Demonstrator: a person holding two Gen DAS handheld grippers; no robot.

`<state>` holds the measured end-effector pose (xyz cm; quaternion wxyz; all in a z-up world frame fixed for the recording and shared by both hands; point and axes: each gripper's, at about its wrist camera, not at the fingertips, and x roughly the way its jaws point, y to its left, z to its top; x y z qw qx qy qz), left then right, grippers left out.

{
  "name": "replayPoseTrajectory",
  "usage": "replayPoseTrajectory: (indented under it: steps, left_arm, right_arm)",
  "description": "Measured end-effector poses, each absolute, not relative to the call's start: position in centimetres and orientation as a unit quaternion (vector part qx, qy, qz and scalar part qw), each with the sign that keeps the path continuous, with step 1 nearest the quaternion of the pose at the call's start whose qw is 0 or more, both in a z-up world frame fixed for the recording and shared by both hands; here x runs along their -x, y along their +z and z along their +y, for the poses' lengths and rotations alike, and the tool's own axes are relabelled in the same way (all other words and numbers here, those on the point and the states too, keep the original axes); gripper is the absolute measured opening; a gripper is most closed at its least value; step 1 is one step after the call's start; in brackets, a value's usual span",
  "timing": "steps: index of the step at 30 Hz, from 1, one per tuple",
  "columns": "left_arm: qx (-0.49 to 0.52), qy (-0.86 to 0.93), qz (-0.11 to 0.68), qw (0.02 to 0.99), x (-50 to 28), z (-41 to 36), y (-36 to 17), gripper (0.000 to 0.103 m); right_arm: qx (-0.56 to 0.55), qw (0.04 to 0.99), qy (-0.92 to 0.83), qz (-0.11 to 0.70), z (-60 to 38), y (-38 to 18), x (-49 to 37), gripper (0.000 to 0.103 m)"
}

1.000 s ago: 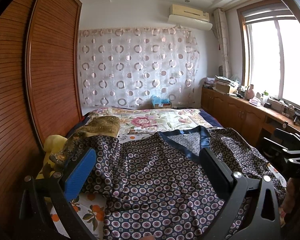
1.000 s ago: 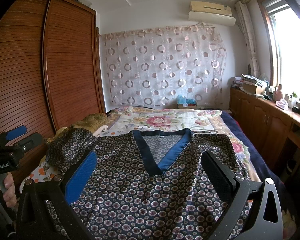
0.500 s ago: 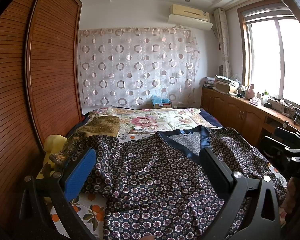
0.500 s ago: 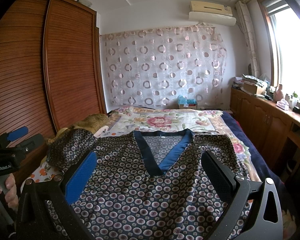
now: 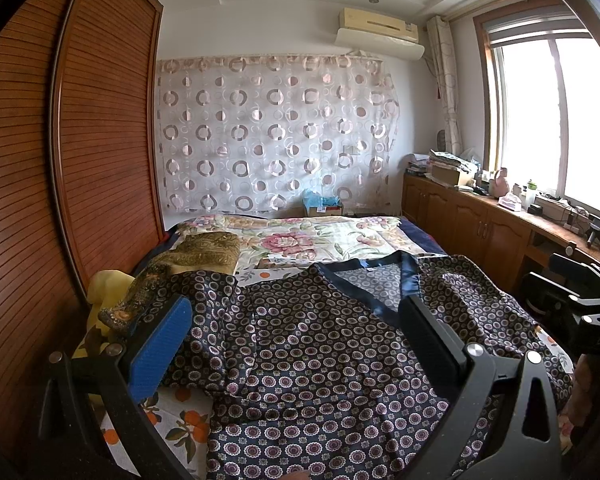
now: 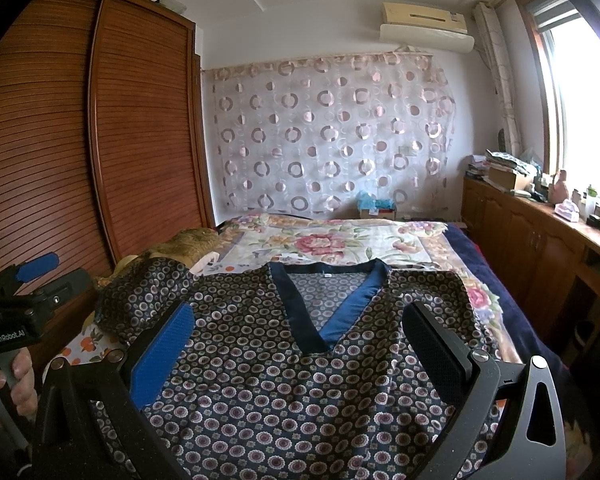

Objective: Fold small clothes

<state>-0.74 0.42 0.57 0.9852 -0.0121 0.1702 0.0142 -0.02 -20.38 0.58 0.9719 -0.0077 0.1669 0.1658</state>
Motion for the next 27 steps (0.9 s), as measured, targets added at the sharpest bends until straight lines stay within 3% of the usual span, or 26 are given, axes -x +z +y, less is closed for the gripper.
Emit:
replayPoseTrajectory:
  steps: [18,27]
  left_arm:
    - [0.012,0.012,0.172,0.985,0.7,0.4,0.9,0.103]
    - [0.013,0.007,0.217,0.976,-0.3,1.5,-1.2,0.103]
  right_arm:
    - [0.007,0.971,0.169,0.166,-20.3,0.6,0.2,0.103]
    - [0.009,0.966,0.183,0.183,-19.8,-0.6,-0.5,0.103]
